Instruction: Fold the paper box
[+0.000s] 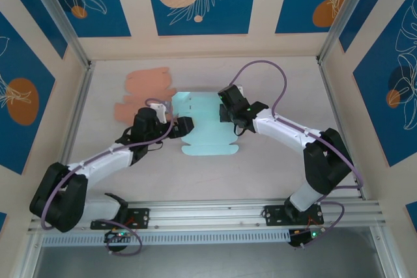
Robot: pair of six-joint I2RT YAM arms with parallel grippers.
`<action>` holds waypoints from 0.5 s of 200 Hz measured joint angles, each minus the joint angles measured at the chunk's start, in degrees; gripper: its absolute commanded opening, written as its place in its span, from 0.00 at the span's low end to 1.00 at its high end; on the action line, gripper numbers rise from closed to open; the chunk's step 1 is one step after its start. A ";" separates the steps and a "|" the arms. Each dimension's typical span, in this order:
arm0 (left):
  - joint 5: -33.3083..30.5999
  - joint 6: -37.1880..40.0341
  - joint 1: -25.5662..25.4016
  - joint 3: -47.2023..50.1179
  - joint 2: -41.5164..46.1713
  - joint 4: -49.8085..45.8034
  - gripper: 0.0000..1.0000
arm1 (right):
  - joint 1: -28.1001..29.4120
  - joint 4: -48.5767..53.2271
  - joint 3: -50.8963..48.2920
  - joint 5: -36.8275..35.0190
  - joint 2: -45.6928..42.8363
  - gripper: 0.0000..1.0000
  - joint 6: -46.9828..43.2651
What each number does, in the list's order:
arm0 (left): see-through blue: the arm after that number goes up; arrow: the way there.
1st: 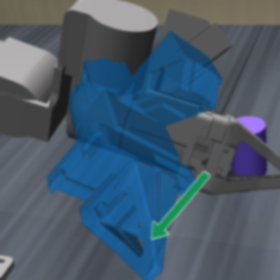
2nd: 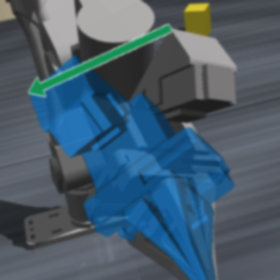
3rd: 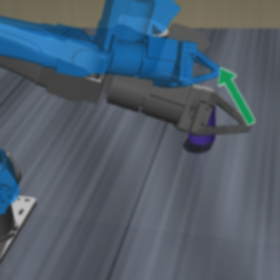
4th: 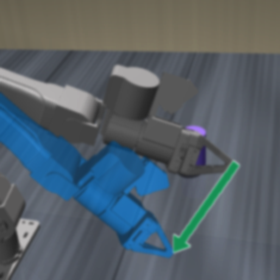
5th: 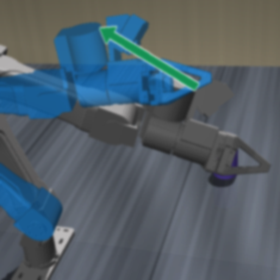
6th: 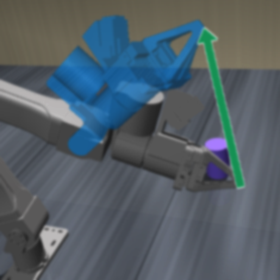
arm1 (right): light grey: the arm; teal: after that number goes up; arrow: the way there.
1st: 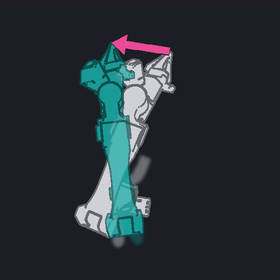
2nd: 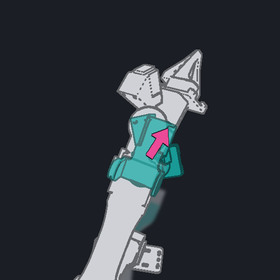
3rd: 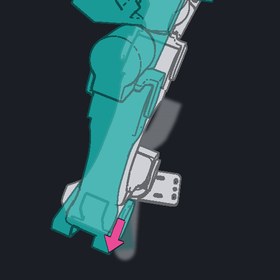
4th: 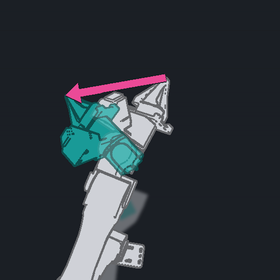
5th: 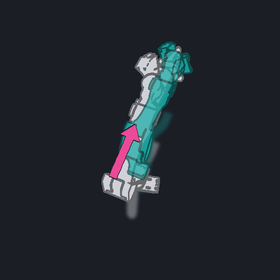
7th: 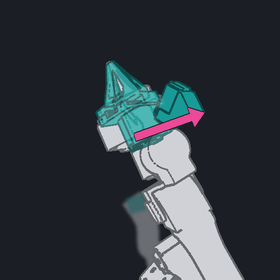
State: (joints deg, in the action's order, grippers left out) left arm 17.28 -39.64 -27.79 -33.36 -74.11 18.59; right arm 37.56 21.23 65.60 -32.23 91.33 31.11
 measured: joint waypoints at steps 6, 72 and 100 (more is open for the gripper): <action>-0.26 -0.42 0.00 0.00 -0.70 0.68 0.99 | 0.11 0.00 0.00 -0.04 -0.02 0.06 0.00; -2.64 -1.01 -0.79 0.00 -4.00 5.68 0.99 | 0.70 -0.20 -0.11 -0.85 -0.02 0.06 0.22; -2.78 -0.94 -1.64 -0.26 -4.68 6.64 0.89 | 0.74 -0.20 -0.15 -1.05 -0.02 0.06 0.42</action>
State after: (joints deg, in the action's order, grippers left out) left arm 14.50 -40.58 -29.43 -33.63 -78.78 25.23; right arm 38.30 21.04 65.45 -33.28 91.31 31.53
